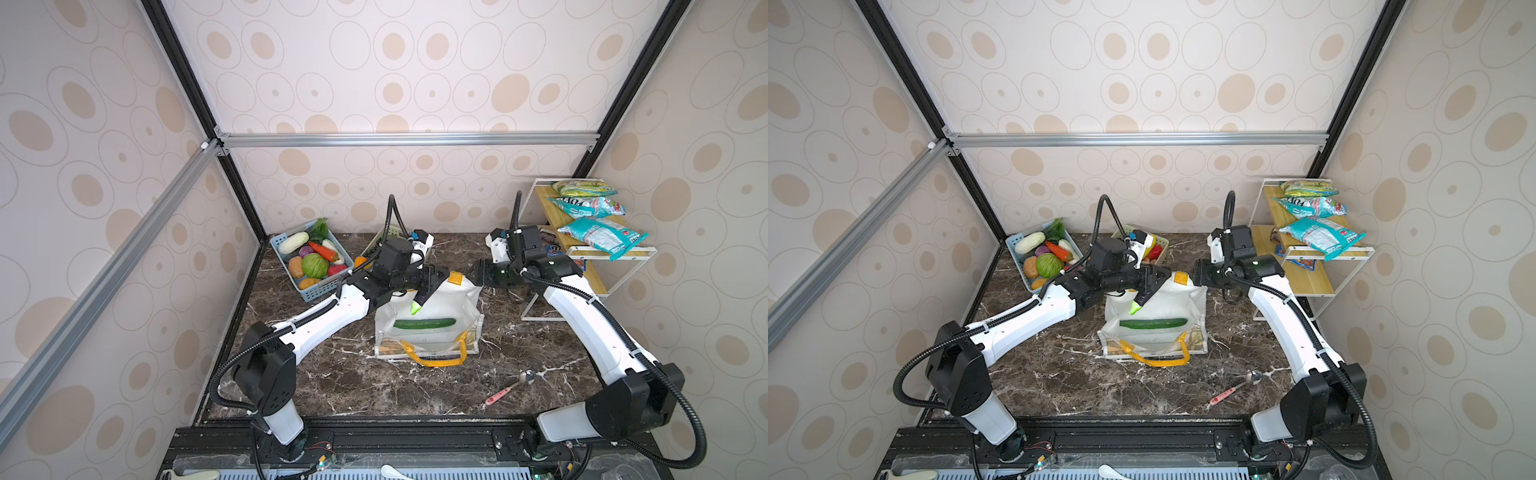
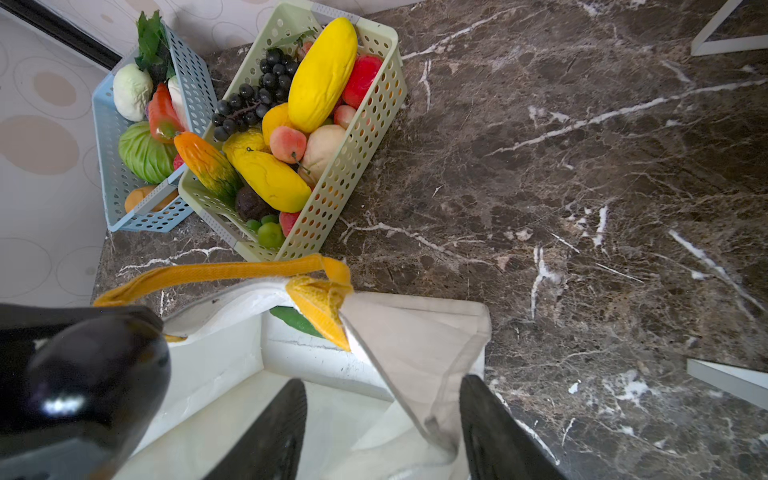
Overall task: Place the food into the grocery bag and tie it
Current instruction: 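Lower the eggplant with the left gripper into the white tote opening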
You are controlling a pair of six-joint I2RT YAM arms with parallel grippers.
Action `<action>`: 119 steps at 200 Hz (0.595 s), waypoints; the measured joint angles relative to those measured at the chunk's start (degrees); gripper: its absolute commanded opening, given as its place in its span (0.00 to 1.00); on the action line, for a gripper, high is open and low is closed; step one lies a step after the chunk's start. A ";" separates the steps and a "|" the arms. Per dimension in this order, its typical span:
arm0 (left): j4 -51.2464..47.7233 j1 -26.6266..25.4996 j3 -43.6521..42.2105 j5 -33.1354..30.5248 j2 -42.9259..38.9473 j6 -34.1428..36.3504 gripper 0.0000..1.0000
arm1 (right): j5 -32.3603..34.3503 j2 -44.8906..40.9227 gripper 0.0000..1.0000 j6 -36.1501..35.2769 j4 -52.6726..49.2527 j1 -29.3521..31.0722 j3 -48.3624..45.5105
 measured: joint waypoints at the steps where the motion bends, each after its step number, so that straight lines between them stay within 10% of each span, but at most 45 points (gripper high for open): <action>1: -0.09 -0.13 0.09 -0.02 0.04 0.15 0.43 | 0.02 0.02 0.62 0.00 0.00 0.00 0.00; 119: -9.68 -5.99 3.37 -7.80 3.69 9.81 0.43 | 0.50 0.02 0.62 0.22 0.63 0.00 -0.15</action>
